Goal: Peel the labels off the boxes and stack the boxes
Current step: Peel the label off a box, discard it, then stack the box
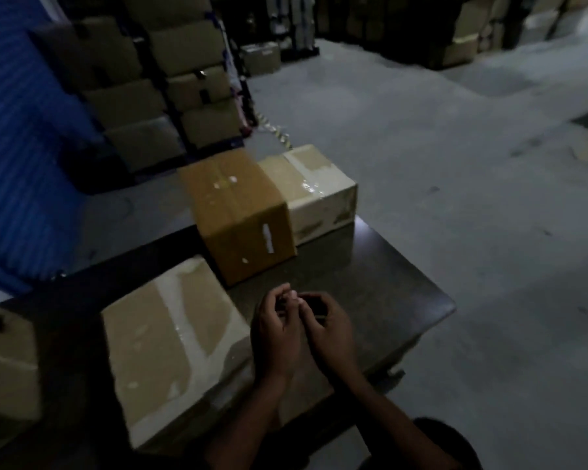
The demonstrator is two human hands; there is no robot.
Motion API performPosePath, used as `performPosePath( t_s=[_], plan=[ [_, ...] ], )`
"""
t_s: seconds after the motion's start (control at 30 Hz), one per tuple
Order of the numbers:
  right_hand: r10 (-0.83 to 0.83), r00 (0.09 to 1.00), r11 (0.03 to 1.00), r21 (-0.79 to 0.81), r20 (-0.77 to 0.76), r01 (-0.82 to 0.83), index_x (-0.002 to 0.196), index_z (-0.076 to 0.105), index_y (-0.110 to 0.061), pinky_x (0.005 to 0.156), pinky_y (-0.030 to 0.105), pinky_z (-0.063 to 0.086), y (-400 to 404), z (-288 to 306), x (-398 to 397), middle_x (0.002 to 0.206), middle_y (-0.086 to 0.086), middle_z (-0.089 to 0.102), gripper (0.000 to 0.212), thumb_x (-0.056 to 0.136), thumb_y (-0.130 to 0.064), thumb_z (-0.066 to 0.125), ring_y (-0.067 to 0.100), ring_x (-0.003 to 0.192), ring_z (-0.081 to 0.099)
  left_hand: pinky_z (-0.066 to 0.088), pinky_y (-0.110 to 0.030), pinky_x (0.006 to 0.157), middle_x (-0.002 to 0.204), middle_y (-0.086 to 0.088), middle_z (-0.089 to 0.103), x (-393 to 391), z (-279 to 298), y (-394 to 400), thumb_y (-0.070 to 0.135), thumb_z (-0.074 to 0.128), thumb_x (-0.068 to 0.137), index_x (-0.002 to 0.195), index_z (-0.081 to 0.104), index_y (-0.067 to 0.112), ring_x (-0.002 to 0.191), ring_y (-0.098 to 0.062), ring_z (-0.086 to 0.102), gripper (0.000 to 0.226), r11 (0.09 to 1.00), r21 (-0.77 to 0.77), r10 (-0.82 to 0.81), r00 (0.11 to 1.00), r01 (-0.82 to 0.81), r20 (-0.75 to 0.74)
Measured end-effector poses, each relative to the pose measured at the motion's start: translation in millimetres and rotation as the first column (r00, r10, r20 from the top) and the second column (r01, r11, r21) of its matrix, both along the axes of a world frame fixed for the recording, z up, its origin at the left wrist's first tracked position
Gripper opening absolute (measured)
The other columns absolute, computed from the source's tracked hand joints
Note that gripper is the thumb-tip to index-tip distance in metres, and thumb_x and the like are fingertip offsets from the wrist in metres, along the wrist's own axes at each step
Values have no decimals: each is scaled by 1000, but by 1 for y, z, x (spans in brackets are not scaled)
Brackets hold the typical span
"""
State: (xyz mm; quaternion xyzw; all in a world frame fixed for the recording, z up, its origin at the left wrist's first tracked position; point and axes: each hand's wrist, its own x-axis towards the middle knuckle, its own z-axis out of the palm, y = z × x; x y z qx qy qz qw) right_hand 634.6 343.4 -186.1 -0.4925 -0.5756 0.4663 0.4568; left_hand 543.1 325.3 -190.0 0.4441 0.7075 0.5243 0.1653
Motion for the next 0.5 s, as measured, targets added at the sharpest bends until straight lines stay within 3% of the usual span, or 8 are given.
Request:
performPosePath(
  t_s=[0.13,0.23,0.33,0.4,0.5],
  plan=[
    [77,987,995,44,143,-84,101,69,-24,77,36,57,1,1,-68,95,-10,69,22,87,-41,64,1,86,65,46,-13,76,110,6,60,-75,12,-19,35,53,96,118,60,21,90,1,59,27,992,-33,117,993,-118,-34],
    [119,942,990,38,313,-138,105,68,-23,81,36,54,3,-7,-104,102,-5,64,34,85,-51,61,10,95,62,48,-27,82,113,2,58,-128,4,-37,33,56,95,122,58,18,97,-11,58,31,973,-104,198,975,-208,-101],
    [202,851,973,-3,485,-230,117,62,-24,87,29,44,6,-11,-131,118,0,59,40,86,-50,62,16,109,55,50,-38,89,121,-3,55,-177,-13,-54,30,63,90,126,55,17,107,-20,56,39,945,-171,254,956,-278,-147],
    [247,795,965,-70,554,-252,128,55,-23,90,28,40,7,-16,-143,129,1,54,49,86,-47,63,18,117,51,45,-43,95,131,-8,48,-201,-26,-63,27,70,85,131,50,16,118,-28,50,52,905,-255,302,937,-340,-176],
    [268,756,963,-149,598,-223,140,42,-21,95,33,45,2,-26,-157,136,5,51,66,84,-42,68,21,119,52,41,-53,102,143,-16,33,-232,-49,-75,15,80,73,141,37,10,125,-39,43,81,882,-278,374,924,-380,-78]
  ],
)
